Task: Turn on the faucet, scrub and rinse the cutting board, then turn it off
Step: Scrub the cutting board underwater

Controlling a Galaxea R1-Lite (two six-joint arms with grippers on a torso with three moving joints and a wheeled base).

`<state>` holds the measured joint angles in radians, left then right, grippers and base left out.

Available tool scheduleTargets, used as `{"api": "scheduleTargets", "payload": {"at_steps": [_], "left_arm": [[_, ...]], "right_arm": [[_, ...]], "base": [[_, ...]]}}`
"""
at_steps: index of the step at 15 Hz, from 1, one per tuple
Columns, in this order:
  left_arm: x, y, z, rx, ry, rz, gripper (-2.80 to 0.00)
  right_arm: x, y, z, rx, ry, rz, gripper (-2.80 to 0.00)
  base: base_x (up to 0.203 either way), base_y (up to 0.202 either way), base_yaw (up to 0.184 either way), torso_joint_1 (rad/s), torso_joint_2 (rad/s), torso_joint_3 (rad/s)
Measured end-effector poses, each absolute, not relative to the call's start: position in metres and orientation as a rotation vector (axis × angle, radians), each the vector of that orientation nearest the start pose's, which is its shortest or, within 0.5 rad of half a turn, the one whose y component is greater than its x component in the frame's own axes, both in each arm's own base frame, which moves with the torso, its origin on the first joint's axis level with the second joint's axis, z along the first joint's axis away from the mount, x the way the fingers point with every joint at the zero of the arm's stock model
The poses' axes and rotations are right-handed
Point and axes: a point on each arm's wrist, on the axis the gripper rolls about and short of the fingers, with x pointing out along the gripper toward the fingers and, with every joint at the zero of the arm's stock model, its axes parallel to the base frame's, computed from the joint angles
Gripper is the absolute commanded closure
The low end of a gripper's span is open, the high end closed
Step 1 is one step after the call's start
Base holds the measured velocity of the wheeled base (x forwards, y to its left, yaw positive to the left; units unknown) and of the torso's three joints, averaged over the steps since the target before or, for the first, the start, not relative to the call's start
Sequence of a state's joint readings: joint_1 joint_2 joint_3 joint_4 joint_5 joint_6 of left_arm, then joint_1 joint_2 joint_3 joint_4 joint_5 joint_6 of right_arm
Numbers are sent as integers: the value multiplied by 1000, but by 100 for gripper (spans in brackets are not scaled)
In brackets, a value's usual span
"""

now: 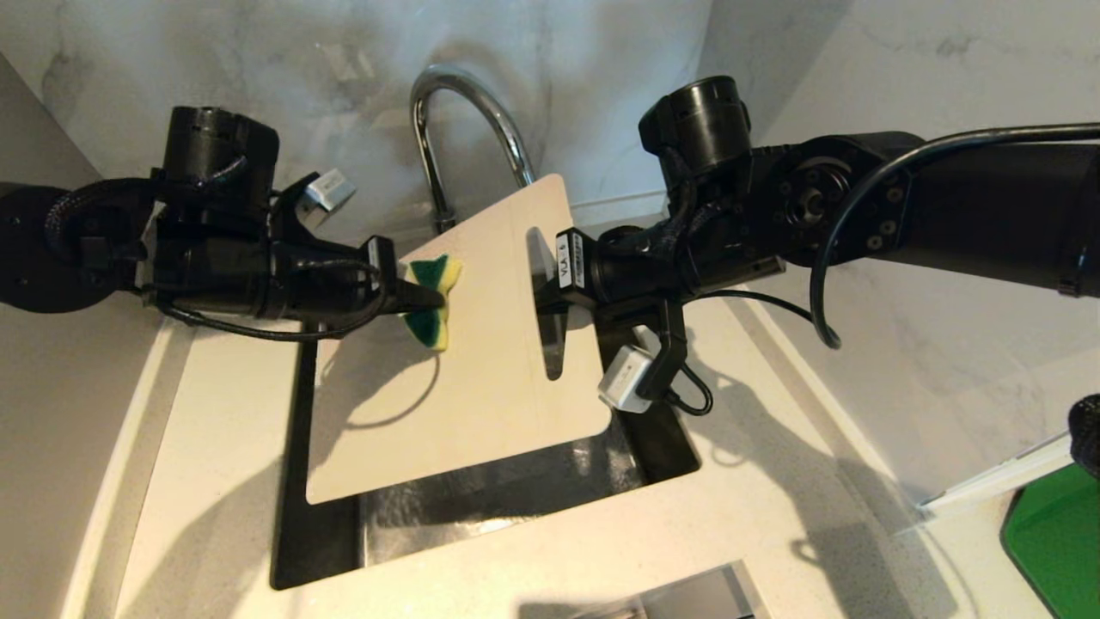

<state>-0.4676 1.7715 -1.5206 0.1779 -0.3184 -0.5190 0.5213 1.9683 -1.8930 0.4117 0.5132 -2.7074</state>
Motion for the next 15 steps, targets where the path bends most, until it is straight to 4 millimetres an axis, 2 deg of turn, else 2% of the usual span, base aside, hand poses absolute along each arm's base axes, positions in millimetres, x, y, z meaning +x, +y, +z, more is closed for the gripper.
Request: {"api": "scheduleTargets", "payload": {"at_steps": [4,7,10,15], "left_arm": [[277,-187,311,-475,634,-725,0],[272,-195,313,-483,653,-741,0],[282,-184,297,-484,691,-685,0],[300,-157,260,-500,747,-579,0]], "right_arm": [[329,201,291,-2326,-1177,960,0],[330,201,290,-2327,-1172,963,0],[329,201,289,-2326,-1171,967,0],[330,201,288,-2327,-1166,971,0]], "base": [[0,0,0,0,0,0],[0,0,0,0,0,0],[0,0,0,0,0,0],[0,0,0,0,0,0]]}}
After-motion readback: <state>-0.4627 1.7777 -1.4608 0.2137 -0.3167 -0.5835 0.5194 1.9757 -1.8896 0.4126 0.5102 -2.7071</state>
